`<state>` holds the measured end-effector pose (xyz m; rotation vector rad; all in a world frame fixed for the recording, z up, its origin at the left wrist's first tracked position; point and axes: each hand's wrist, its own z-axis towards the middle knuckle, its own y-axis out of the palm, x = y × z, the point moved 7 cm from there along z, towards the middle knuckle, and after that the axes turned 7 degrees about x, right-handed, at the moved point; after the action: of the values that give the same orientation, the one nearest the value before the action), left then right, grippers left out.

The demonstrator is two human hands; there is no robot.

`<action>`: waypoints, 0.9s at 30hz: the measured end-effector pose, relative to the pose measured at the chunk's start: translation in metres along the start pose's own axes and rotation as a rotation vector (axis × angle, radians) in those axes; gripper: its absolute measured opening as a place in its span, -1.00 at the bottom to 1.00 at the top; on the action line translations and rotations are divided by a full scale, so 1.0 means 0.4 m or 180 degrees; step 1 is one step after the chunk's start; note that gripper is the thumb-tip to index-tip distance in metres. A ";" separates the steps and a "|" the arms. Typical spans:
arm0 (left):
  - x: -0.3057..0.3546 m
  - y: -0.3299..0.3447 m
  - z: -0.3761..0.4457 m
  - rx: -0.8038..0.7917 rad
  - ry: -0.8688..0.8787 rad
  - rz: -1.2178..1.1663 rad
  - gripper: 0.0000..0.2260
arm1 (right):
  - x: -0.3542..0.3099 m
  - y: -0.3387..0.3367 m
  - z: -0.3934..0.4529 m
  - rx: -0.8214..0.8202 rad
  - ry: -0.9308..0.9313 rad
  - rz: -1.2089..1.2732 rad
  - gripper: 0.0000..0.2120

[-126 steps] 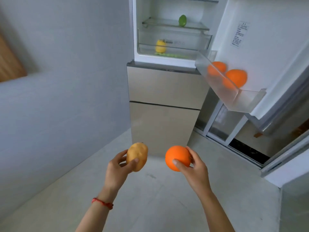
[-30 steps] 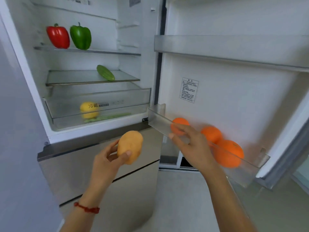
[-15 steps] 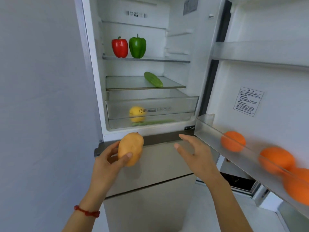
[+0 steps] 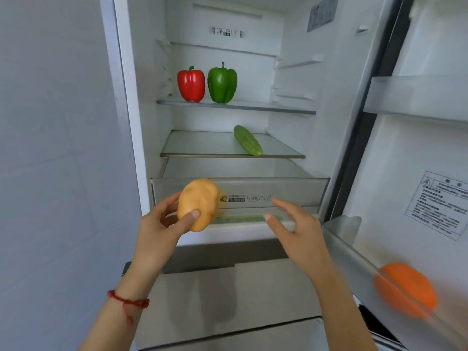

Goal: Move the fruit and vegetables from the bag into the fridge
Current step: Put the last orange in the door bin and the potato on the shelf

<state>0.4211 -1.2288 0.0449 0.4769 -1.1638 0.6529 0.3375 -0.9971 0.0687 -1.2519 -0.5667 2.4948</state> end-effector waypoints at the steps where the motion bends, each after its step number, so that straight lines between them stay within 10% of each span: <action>1: 0.006 0.009 0.018 0.0043 0.0027 -0.0023 -0.58 | 0.008 0.004 0.020 -0.0006 -0.0025 0.0028 -0.62; 27: 0.095 0.227 0.469 -0.0557 0.0611 0.0895 -0.34 | 0.109 0.023 0.280 0.0845 -0.0189 0.0494 -0.78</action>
<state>0.2404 -1.2771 0.1442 0.0990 -1.1021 0.8121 0.2207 -1.0105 0.0950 -1.1621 -0.1469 2.6341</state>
